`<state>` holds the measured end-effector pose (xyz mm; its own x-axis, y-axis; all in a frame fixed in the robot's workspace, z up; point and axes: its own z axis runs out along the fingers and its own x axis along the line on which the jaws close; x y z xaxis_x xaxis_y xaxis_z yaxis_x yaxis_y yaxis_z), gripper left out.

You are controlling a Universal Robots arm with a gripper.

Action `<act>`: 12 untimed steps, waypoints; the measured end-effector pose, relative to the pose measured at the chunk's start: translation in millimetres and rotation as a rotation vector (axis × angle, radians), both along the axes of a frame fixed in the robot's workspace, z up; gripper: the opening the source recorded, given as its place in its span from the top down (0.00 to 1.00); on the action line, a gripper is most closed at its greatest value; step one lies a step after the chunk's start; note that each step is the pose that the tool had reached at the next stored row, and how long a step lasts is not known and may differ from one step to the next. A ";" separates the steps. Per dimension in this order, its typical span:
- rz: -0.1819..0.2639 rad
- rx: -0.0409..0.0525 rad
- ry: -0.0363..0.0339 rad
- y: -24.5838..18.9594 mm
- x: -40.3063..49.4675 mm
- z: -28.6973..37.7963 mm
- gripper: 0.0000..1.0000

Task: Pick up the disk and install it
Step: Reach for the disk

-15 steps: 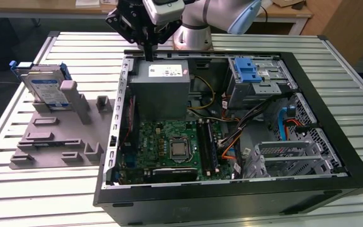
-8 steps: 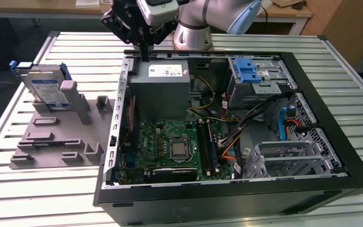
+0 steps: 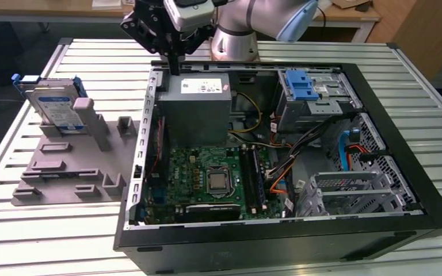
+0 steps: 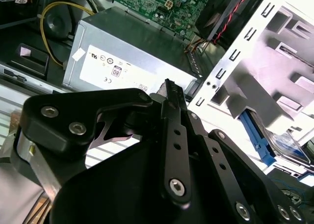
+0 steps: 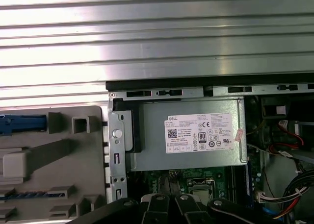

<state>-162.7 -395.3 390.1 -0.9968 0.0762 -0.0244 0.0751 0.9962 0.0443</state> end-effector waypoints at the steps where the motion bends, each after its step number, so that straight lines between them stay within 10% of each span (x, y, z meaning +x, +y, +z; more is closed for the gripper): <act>1: 0.000 0.0000 0.0000 0.0 -0.1 0.0 0.89; 12: 0.000 0.0001 -0.0001 0.0 -4.1 -0.1 0.89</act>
<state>-166.8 -395.3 390.1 -0.9968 0.0763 -0.0245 0.0751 0.9962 0.0444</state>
